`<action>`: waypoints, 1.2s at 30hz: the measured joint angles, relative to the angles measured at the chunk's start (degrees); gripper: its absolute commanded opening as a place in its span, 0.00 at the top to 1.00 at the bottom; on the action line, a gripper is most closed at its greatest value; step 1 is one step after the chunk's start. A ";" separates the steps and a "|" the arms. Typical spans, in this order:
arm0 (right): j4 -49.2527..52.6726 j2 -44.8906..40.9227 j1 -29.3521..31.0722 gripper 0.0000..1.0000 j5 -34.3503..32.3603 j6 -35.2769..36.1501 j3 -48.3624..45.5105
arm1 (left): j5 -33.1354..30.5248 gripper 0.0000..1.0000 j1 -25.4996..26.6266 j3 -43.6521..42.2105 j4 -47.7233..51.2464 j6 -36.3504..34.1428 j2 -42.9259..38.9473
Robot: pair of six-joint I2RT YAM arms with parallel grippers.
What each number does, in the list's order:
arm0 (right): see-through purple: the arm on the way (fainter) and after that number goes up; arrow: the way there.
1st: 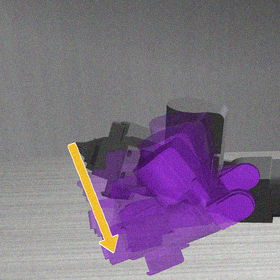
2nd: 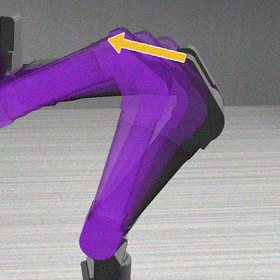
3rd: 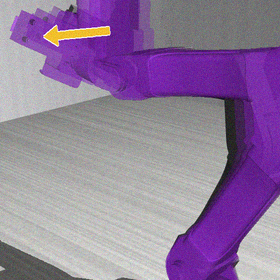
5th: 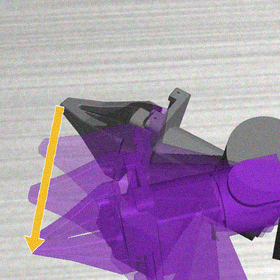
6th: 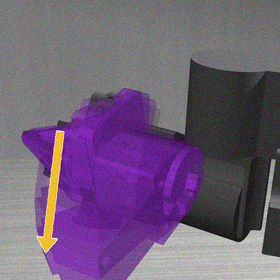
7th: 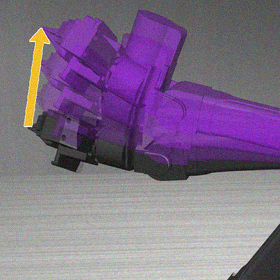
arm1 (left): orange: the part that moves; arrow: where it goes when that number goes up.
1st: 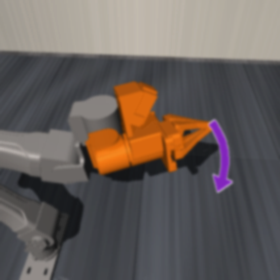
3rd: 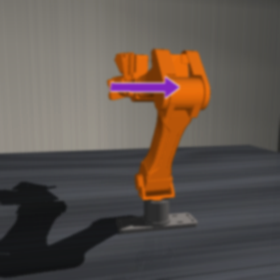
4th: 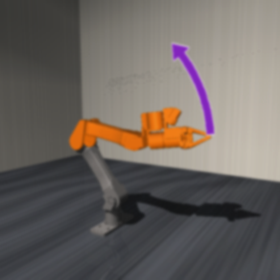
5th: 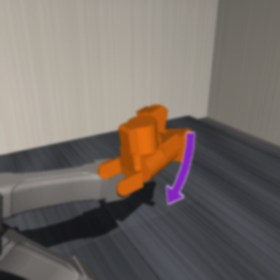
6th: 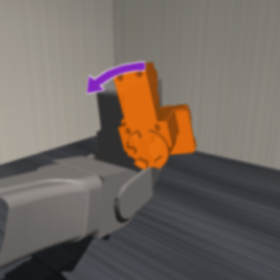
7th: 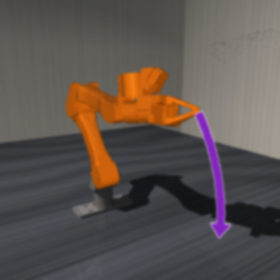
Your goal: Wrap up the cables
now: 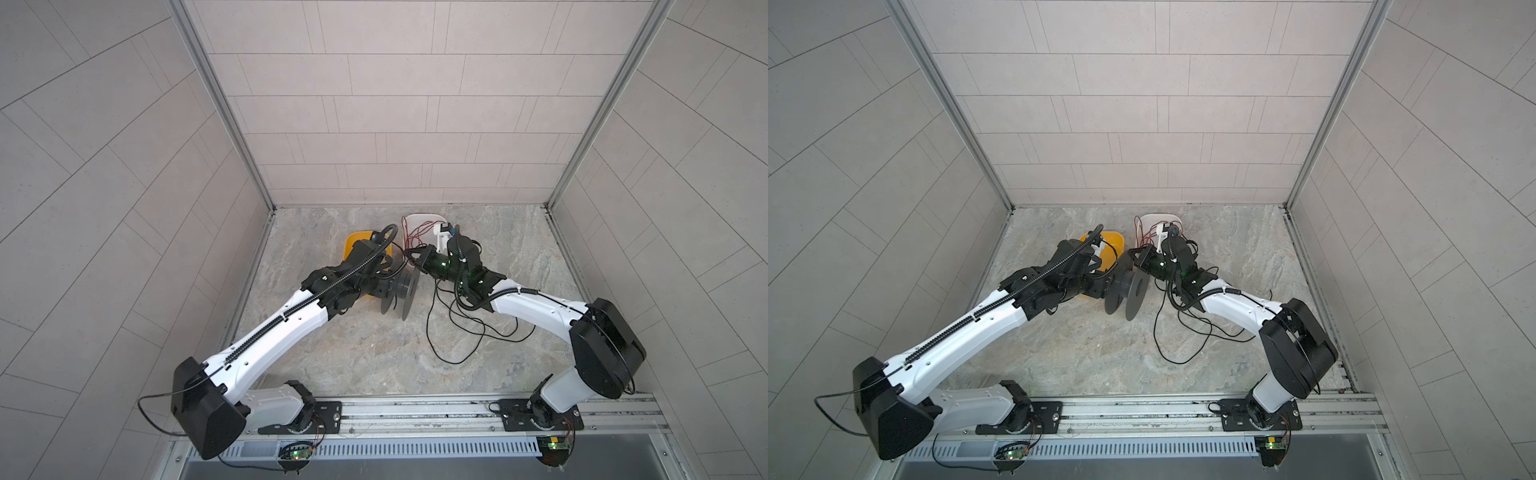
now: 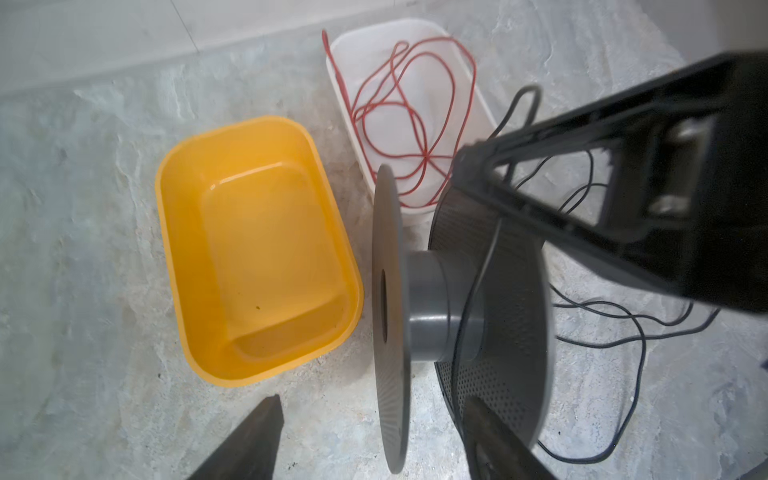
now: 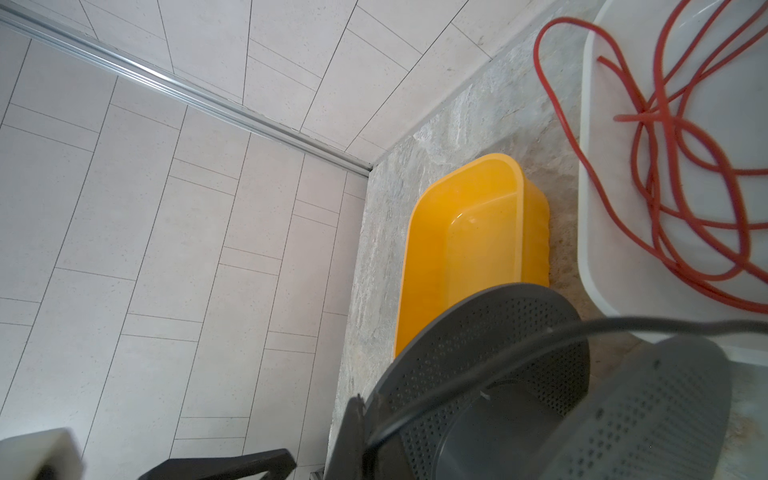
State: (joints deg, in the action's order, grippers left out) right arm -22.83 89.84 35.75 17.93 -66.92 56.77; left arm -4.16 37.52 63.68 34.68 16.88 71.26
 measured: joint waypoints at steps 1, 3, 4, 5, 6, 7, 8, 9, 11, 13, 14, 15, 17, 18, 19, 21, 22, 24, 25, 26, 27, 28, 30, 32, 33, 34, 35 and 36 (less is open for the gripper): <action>-0.33 0.48 0.15 1.00 -0.15 -0.15 0.13 | 0.66 0.24 -0.61 -0.79 -0.22 0.28 0.00; -0.94 1.55 0.37 1.00 -0.33 -0.20 1.03 | 1.84 0.24 -1.86 -2.01 -0.90 0.81 -0.02; -1.14 1.99 0.48 1.00 -0.42 -0.17 1.42 | 2.19 0.24 -2.10 -2.27 -1.25 0.92 -0.02; -1.42 2.45 0.61 1.00 -0.57 -0.20 1.81 | 2.64 0.24 -2.27 -2.34 -1.66 1.11 0.00; -1.68 2.71 0.74 1.00 -0.83 -0.20 2.03 | 3.06 0.25 -2.27 -2.34 -2.16 1.16 0.02; -1.88 2.78 0.81 1.00 -1.05 -0.17 2.08 | 3.45 0.25 -2.27 -2.34 -2.60 1.20 0.02; -1.99 2.80 0.94 1.00 -1.44 -0.15 2.05 | 4.00 0.25 -2.27 -2.34 -3.15 1.27 0.09; -1.97 2.80 0.98 1.00 -1.88 -0.11 2.08 | 4.59 0.25 -2.27 -2.38 -3.69 1.33 0.22; -1.84 2.80 1.01 1.00 -2.54 0.28 2.12 | 5.97 0.26 -2.29 -3.06 -5.31 1.38 0.31; -1.49 2.80 1.01 1.00 -3.04 0.52 2.27 | 7.21 0.28 -2.29 -4.39 -6.93 1.55 0.31; -1.20 2.80 1.01 1.00 -3.26 0.70 2.38 | 7.82 0.30 -2.32 -5.22 -7.74 1.62 0.31; -1.05 2.86 1.01 1.00 -3.43 0.79 2.54 | 8.22 0.31 -2.32 -5.97 -8.28 1.64 0.39; -1.11 3.21 1.01 1.00 -3.69 0.92 2.91 | 8.96 0.32 -2.32 -6.62 -8.72 1.70 0.76; -1.33 3.41 1.01 1.00 -3.80 0.90 2.99 | 9.16 0.33 -2.32 -6.67 -8.98 1.70 1.18; -1.62 3.58 1.01 1.00 -3.85 0.87 3.04 | 9.25 0.34 -2.32 -6.67 -9.44 1.68 1.57; -2.49 4.07 1.01 1.00 -3.87 0.68 3.23 | 9.31 0.36 -2.32 -6.67 -10.29 1.64 2.49; -2.71 4.28 1.01 1.00 -3.85 0.66 3.39 | 9.33 0.37 -2.32 -6.67 -10.60 1.64 2.86; -3.08 4.44 1.01 1.00 -3.85 0.48 3.43 | 9.38 0.40 -2.36 -6.67 -11.23 1.70 3.56; -3.13 4.46 1.01 1.00 -3.85 0.42 3.43 | 9.42 0.41 -2.36 -6.67 -11.47 1.68 3.78; -3.13 4.46 1.01 1.00 -3.85 0.37 3.43 | 9.42 0.44 -2.36 -6.67 -11.76 1.73 3.98; -3.13 4.46 1.01 1.00 -3.85 0.31 3.43 | 9.40 0.46 -2.36 -6.67 -12.07 1.73 4.09; -3.15 4.46 1.01 1.00 -3.87 0.28 3.43 | 9.38 0.48 -2.36 -6.67 -12.20 1.70 4.22; -3.13 4.46 1.01 1.00 -3.87 0.26 3.43 | 9.31 0.51 -2.38 -6.67 -12.41 1.75 4.57; -3.19 4.46 1.01 1.00 -3.87 0.26 3.43 | 9.22 0.53 -2.38 -6.67 -12.52 1.75 5.01; -3.32 4.46 1.01 1.00 -3.87 0.26 3.43 | 9.11 0.56 -2.38 -6.67 -12.55 1.79 5.27; -3.50 4.46 1.01 1.00 -3.85 0.24 3.43 | 9.07 0.58 -2.38 -6.67 -12.55 1.79 5.46; -3.63 4.46 1.01 1.00 -3.85 0.22 3.43 | 9.03 0.60 -2.38 -6.67 -12.57 1.77 5.70; -3.82 4.46 1.01 1.00 -3.85 0.20 3.43 | 8.98 0.62 -2.38 -6.67 -12.57 1.88 5.97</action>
State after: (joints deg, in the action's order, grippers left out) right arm -26.65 94.30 36.75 14.09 -66.72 60.20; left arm 4.82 35.14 57.01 22.11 18.76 77.23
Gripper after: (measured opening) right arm 0.048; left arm 0.409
